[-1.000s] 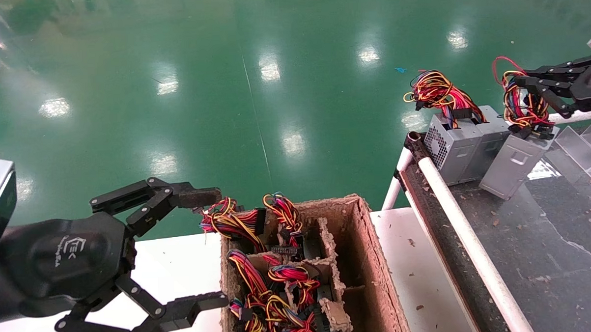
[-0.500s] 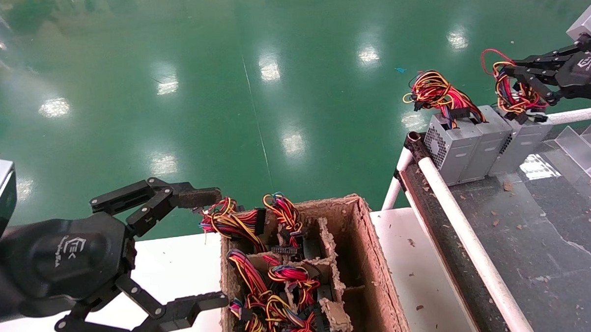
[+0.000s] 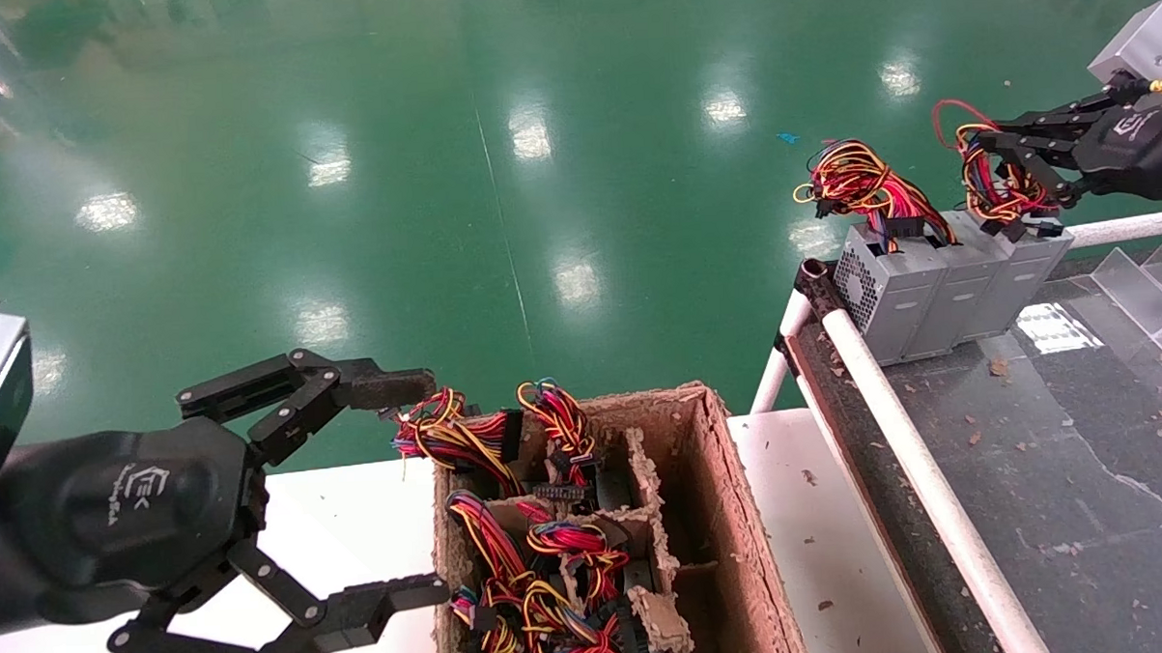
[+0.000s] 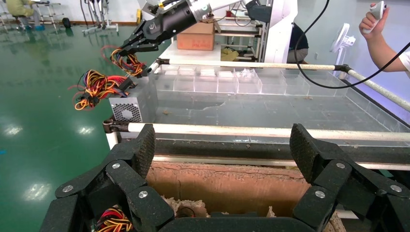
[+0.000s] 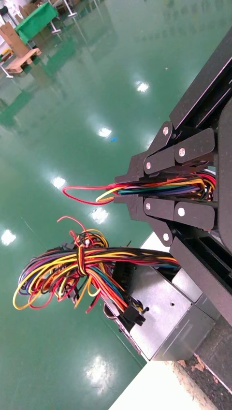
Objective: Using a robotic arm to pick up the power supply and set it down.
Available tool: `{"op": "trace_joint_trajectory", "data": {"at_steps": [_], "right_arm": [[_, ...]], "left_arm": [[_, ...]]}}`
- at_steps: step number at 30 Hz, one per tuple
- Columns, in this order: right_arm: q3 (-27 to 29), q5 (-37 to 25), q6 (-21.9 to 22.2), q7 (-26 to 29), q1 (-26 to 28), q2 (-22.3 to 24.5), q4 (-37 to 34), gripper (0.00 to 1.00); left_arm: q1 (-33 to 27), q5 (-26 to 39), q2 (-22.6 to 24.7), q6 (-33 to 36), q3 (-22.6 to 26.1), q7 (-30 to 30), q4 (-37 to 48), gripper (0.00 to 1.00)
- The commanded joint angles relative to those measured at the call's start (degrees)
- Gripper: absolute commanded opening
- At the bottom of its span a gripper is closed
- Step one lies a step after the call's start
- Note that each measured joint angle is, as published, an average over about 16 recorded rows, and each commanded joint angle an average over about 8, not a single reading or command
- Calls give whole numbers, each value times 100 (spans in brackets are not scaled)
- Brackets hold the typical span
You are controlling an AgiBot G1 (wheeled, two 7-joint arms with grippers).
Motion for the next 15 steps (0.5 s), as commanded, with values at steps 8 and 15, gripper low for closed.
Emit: {"op": "trace_joint_trajectory", "data": {"at_steps": [8,15], "right_arm": [[20,28,-55,-104,26,16,-152,100],[252,363,-174,-388,21,126,-90,100]], "left_arm": [[0,0,0,0,0,0,0,100],[0,-1,0,0,1,0,0,100]]}}
